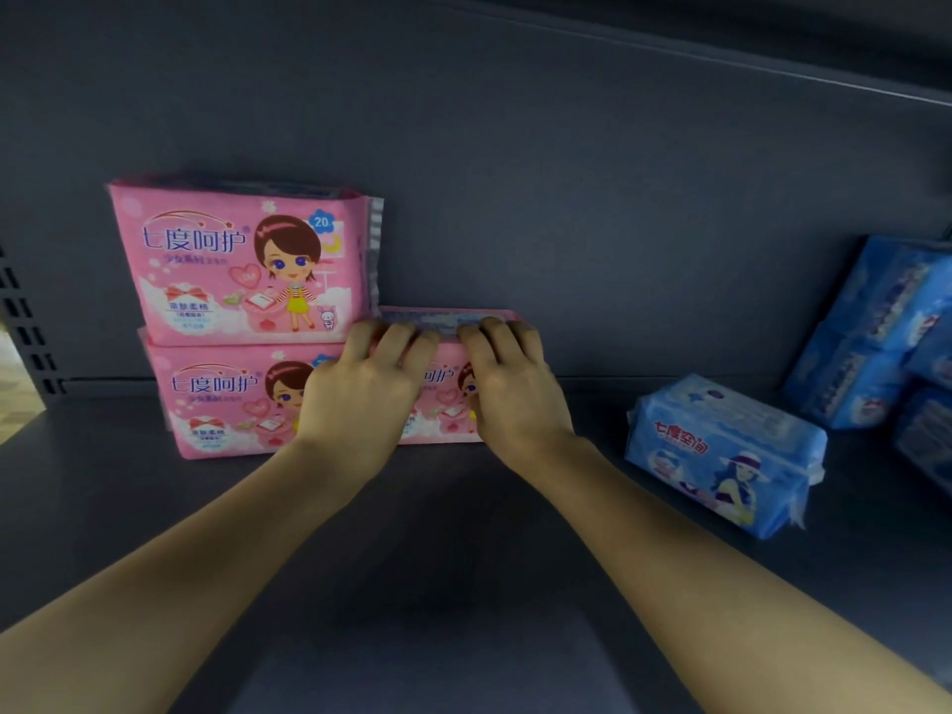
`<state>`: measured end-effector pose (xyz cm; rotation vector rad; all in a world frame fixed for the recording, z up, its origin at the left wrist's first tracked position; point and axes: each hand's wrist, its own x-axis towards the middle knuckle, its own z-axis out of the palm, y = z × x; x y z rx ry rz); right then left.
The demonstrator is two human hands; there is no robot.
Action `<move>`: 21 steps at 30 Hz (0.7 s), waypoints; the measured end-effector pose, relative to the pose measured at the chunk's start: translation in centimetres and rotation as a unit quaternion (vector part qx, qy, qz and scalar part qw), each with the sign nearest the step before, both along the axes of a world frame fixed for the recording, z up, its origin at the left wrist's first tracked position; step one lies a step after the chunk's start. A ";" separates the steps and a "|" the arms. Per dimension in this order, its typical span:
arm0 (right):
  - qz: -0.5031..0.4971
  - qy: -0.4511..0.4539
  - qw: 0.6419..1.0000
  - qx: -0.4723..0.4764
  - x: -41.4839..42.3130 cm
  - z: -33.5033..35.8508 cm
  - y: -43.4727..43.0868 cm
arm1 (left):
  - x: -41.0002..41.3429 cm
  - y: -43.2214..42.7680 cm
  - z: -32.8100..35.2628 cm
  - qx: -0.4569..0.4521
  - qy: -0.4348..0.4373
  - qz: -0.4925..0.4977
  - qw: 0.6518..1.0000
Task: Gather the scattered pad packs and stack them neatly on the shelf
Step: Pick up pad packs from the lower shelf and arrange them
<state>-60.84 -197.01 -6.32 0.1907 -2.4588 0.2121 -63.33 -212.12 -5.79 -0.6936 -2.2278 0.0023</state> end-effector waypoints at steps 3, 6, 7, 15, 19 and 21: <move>-0.008 -0.013 1.000 -0.005 0.2 0.3 -0.3 | -0.1 0.0 -0.1 -0.003 0.004 0.003 1.000; -0.028 -0.063 0.997 0.023 0.8 1.3 -0.5 | 0.0 0.0 0.1 -0.008 -0.015 0.006 1.000; -0.042 -0.084 0.995 0.038 1.1 1.6 -0.5 | 0.1 0.1 0.2 -0.012 -0.022 0.011 1.000; -0.075 -0.080 0.993 0.050 5.3 3.0 -0.9 | 3.1 -0.5 1.5 -0.035 -0.063 -0.022 0.997; -0.084 -0.083 0.992 0.050 8.6 2.6 0.2 | 5.2 -0.5 1.7 -0.070 -0.109 -0.018 0.991; -0.091 -0.109 0.988 0.058 10.3 2.9 0.8 | 6.5 0.0 2.2 -0.083 -0.135 -0.013 0.987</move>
